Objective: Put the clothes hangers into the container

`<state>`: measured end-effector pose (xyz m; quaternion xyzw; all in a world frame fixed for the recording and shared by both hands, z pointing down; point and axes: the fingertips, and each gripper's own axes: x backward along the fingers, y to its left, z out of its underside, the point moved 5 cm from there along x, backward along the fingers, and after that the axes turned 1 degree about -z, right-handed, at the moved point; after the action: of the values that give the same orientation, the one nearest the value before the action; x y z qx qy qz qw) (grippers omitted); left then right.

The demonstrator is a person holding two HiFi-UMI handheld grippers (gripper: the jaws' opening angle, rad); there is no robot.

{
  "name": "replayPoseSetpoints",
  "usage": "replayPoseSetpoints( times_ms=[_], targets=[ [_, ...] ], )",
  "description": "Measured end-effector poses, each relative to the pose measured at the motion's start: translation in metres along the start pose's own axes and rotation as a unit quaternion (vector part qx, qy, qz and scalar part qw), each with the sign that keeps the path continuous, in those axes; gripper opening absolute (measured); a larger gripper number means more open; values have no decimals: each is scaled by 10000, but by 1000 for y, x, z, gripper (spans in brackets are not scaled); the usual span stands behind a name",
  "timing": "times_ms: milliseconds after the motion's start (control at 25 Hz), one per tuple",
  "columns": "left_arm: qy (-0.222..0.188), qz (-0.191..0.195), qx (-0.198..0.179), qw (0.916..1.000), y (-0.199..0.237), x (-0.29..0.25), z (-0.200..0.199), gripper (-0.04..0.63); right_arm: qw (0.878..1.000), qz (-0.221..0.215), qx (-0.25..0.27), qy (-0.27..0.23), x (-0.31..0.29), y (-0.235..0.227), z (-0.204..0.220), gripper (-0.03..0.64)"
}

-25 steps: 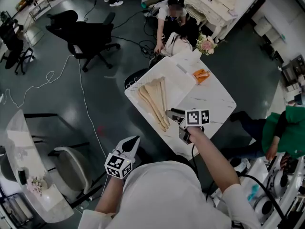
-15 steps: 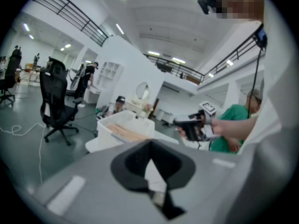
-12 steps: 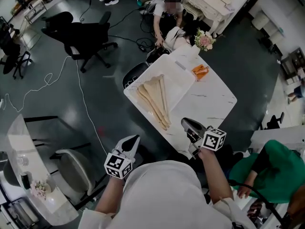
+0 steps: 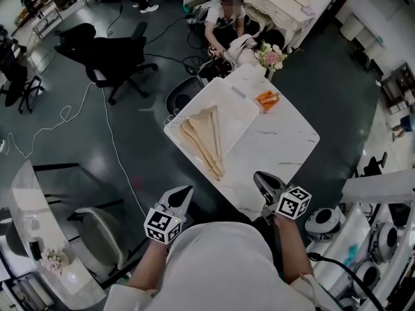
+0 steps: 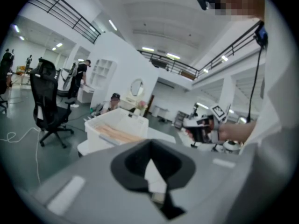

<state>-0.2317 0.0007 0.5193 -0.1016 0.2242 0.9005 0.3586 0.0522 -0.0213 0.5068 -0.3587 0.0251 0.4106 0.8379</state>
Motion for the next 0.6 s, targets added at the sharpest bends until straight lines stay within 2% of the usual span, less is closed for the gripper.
replayPoseSetpoints(
  times_ms=[320, 600],
  targets=[
    [-107, 102, -22, 9999, -48, -35, -16, 2, 9990, 308, 319, -94, 53, -21, 2, 20],
    [-93, -35, -78, 9999, -71, -49, -19, 2, 9986, 346, 396, 35, 75, -33, 14, 20]
  ],
)
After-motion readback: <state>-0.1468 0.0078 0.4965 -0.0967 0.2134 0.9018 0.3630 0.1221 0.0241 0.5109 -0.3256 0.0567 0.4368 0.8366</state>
